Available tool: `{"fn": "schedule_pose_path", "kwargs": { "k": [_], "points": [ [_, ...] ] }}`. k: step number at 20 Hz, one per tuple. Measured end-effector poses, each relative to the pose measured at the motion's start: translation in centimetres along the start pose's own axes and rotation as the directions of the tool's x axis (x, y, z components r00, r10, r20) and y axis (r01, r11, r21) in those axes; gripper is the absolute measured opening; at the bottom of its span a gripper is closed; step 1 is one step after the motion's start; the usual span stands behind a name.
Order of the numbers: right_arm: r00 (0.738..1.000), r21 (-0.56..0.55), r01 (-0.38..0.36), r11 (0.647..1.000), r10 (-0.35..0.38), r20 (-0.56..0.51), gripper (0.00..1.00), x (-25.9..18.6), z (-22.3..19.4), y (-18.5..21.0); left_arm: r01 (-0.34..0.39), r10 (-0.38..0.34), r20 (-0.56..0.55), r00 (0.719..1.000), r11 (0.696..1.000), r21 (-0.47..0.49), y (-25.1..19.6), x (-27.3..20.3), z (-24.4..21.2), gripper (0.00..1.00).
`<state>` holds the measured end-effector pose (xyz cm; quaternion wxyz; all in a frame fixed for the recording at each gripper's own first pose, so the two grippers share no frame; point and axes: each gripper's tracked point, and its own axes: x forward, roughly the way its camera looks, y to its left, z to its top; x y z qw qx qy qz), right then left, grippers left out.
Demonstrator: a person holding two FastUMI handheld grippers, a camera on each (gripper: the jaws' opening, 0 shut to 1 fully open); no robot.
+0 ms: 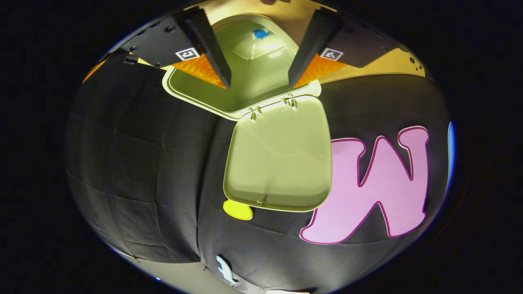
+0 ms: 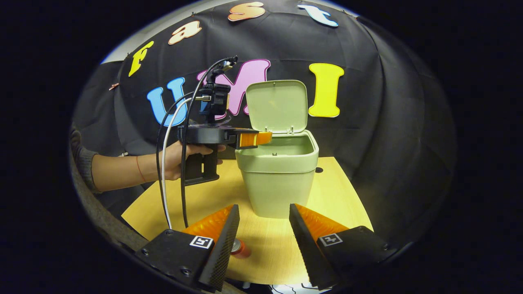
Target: Press the lid of the desktop garbage bin to open it, pick up the crumpled paper on the desktop and throw it into the bin, then pick up the pop can on the desktop and drop it into the bin, and finally close the garbage bin lid.
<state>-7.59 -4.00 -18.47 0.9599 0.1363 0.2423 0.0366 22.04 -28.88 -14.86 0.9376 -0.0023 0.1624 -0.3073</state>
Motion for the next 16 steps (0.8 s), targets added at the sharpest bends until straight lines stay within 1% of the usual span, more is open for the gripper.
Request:
{"fn": "schedule_pose_path", "kwargs": {
  "k": [1,2,6,10,14,16],
  "points": [
    [1.000,0.000,-0.004,1.000,0.004,0.000,0.78,-0.1,-0.1,0.1,-0.018,0.018,0.019,1.000,1.000,0.007,0.4,-0.4,0.5,0.98],
    [1.000,-0.001,-0.011,1.000,0.011,-0.002,0.78,0.0,-0.1,0.3,-0.033,0.032,0.035,0.999,0.999,0.011,0.7,-1.0,1.1,0.99],
    [0.999,-0.012,-0.036,0.999,0.036,-0.008,0.79,0.0,-0.2,1.1,-0.062,0.060,0.086,0.994,0.998,0.023,1.4,-4.3,2.7,0.99],
    [0.996,-0.026,-0.083,0.996,0.083,-0.016,0.80,0.1,-0.4,2.6,-0.107,0.106,0.131,0.986,0.994,0.003,2.5,-9.0,3.6,0.99],
    [0.989,-0.050,-0.147,0.988,0.145,-0.042,0.83,0.7,-1.0,4.4,-0.180,0.179,0.165,0.970,0.984,-0.008,4.2,-14.3,3.9,0.98],
    [0.982,-0.057,-0.186,0.981,0.184,-0.047,0.87,0.8,-1.2,5.7,-0.241,0.239,0.177,0.955,0.970,-0.010,5.5,-17.1,3.9,0.99]
  ]
}}
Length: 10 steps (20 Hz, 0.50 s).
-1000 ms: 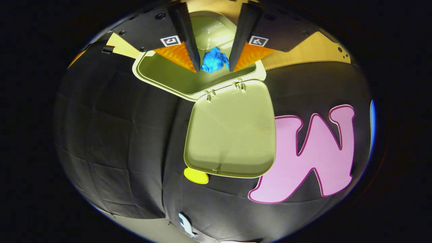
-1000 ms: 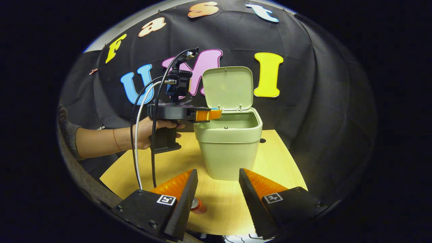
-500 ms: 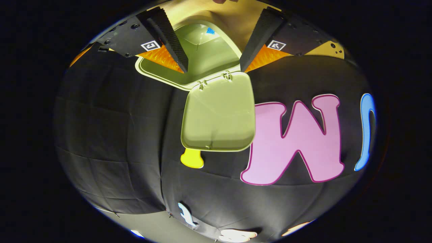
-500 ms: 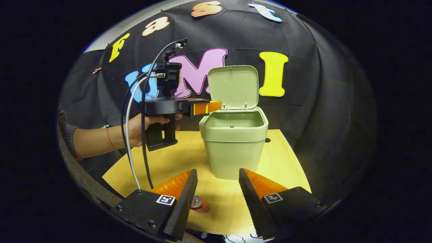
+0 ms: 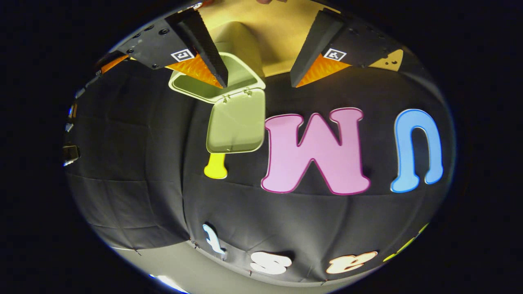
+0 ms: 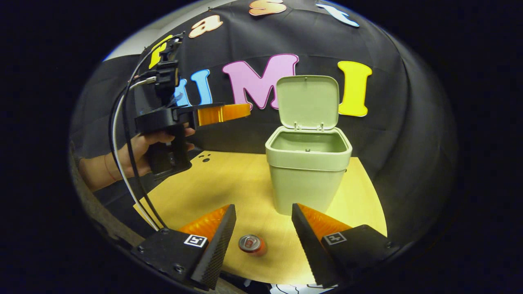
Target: Press the lid of the desktop garbage bin to open it, pick up the crumpled paper on the desktop and throw it into the bin, then pick up the pop can on the desktop and drop it into the bin, and finally close the garbage bin lid.
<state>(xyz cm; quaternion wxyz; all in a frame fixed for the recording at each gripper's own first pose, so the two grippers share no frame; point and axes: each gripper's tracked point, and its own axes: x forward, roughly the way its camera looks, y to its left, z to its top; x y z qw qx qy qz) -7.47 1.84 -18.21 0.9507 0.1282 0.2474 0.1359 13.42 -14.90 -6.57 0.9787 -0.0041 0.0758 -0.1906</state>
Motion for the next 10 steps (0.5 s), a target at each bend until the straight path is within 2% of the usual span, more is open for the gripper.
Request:
{"fn": "schedule_pose_path", "kwargs": {
  "k": [1,10],
  "points": [
    [1.000,-0.004,-0.019,1.000,0.019,-0.005,0.91,0.3,-0.1,0.6,-0.026,0.026,0.008,1.000,1.000,-0.003,0.7,-1.2,0.3,0.99],
    [0.990,-0.072,-0.099,0.992,0.091,-0.107,0.92,2.5,-3.4,2.7,-0.194,0.192,-0.035,0.981,0.978,-0.079,6.0,-9.6,-2.1,0.99]
  ]
}}
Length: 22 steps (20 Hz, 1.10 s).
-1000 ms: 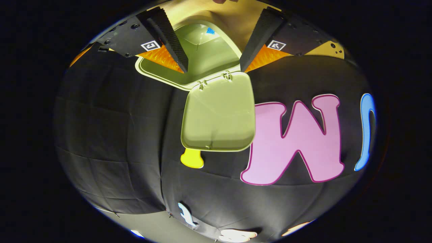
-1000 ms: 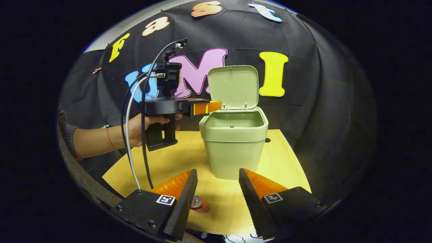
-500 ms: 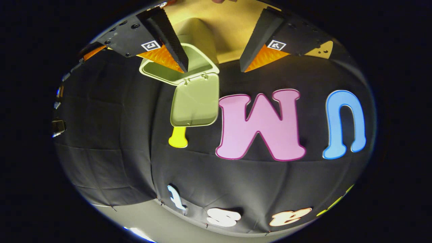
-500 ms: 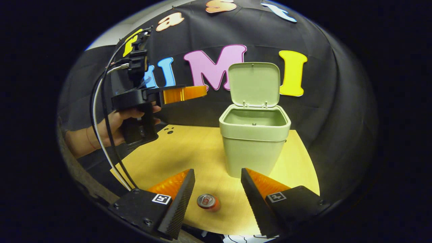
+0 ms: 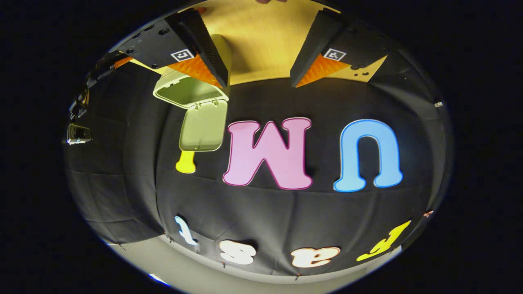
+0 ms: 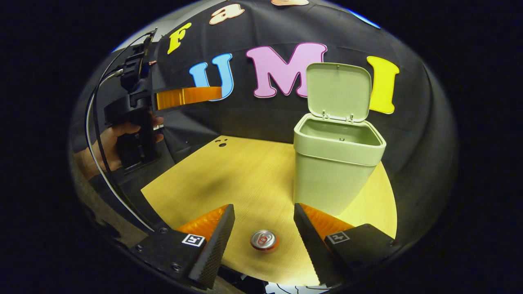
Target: Press the lid of the desktop garbage bin to open it, pick up the crumpled paper on the desktop and throw it into the bin, then pick up the pop can on the desktop and drop it into the bin, and finally close the garbage bin lid.
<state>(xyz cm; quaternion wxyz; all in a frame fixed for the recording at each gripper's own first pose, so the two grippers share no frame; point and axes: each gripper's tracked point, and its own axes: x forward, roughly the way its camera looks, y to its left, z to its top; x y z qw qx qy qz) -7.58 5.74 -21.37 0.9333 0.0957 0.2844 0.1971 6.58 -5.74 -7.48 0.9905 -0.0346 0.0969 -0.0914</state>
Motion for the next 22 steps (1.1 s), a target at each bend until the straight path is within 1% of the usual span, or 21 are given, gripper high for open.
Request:
{"fn": "schedule_pose_path", "kwargs": {
  "k": [4,8,11,14,16,19,22],
  "points": [
    [0.999,-0.002,-0.010,1.000,0.010,-0.037,0.92,0.9,-1.1,0.2,-0.059,0.059,-0.027,0.998,0.998,0.002,2.3,-2.4,-1.4,0.99],
    [0.996,-0.002,-0.019,1.000,0.019,-0.089,0.92,1.8,-3.1,0.5,-0.093,0.093,-0.058,0.994,0.996,-0.012,3.7,-4.3,-2.7,0.99],
    [0.990,-0.010,-0.023,1.000,0.021,-0.136,0.92,2.4,-4.9,0.6,-0.120,0.120,-0.049,0.992,0.993,-0.006,4.7,-5.2,-2.5,0.99],
    [0.983,-0.025,-0.027,0.999,0.021,-0.184,0.92,3.2,-6.6,0.5,-0.130,0.131,-0.016,0.991,0.991,0.019,5.1,-5.7,-1.7,0.99],
    [0.977,-0.034,-0.025,0.999,0.017,-0.211,0.92,3.9,-7.9,0.5,-0.121,0.121,-0.001,0.993,0.992,0.020,5.0,-5.8,-1.3,0.99],
    [0.968,-0.050,-0.023,0.998,0.010,-0.250,0.92,5.0,-9.9,0.3,-0.110,0.110,-0.008,0.994,0.994,0.004,4.7,-5.8,-1.7,0.99],
    [0.959,-0.064,-0.022,0.998,0.002,-0.283,0.92,6.0,-11.6,0.1,-0.106,0.106,-0.018,0.994,0.994,0.008,4.6,-5.6,-2.1,0.99]
  ]
}}
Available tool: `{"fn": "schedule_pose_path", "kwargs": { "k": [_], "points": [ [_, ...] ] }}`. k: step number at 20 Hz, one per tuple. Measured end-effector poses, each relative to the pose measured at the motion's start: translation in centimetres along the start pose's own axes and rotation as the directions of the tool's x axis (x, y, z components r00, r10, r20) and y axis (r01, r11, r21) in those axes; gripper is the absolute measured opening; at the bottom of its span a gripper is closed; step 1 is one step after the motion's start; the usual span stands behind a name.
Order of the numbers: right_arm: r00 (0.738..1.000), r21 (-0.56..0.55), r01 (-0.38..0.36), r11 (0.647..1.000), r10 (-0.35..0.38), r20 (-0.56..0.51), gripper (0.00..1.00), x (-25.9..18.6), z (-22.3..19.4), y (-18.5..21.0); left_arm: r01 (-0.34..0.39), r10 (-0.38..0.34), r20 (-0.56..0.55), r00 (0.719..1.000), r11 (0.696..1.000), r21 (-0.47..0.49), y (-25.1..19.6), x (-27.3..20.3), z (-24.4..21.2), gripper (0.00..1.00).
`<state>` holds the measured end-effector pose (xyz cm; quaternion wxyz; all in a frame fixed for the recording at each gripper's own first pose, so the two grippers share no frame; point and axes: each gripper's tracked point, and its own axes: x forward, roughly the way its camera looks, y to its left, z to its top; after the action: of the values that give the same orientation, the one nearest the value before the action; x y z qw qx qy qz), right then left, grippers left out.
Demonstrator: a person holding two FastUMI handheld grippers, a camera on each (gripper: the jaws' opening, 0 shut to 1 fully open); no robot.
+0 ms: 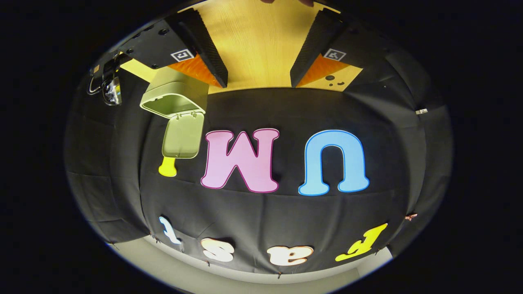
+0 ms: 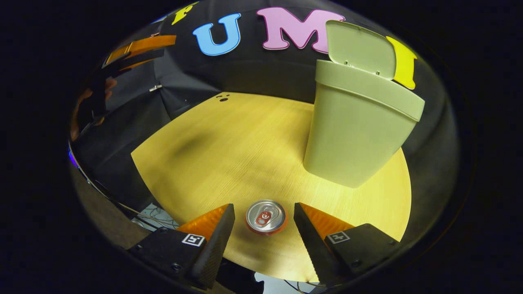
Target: Press the lid of the desktop garbage bin to open it, pick up the crumpled paper on the desktop and throw it into the bin, then pick up the pop can on the desktop and drop it into the bin, and finally close the garbage bin lid.
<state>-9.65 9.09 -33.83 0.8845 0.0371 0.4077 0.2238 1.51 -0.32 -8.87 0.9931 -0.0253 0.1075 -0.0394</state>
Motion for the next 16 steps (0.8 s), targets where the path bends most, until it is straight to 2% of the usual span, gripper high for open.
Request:
{"fn": "schedule_pose_path", "kwargs": {
  "k": [7,13,14,15,16],
  "points": [
    [0.997,-0.019,0.006,1.000,-0.007,-0.072,0.92,2.3,-2.6,-0.6,-0.001,0.001,-0.010,1.000,1.000,-0.001,0.3,-0.1,0.0,0.99],
    [0.996,-0.002,0.012,1.000,-0.012,-0.090,0.92,3.3,-2.8,-0.6,-0.010,0.010,-0.017,1.000,1.000,-0.006,0.8,-0.2,-0.2,0.99],
    [0.995,0.002,0.020,1.000,-0.020,-0.096,0.91,3.1,-2.8,-0.7,-0.012,0.012,-0.017,1.000,1.000,-0.007,0.9,-0.3,-0.3,0.99],
    [0.995,0.006,0.015,1.000,-0.014,-0.095,0.84,3.3,-2.9,-0.6,-0.011,0.011,-0.017,1.000,1.000,-0.010,0.9,-0.4,-0.2,0.99],
    [0.995,0.003,0.012,1.000,-0.012,-0.096,0.83,3.1,-2.8,-0.5,-0.012,0.011,-0.017,1.000,1.000,-0.011,0.9,-0.3,-0.3,0.99]
  ]
}}
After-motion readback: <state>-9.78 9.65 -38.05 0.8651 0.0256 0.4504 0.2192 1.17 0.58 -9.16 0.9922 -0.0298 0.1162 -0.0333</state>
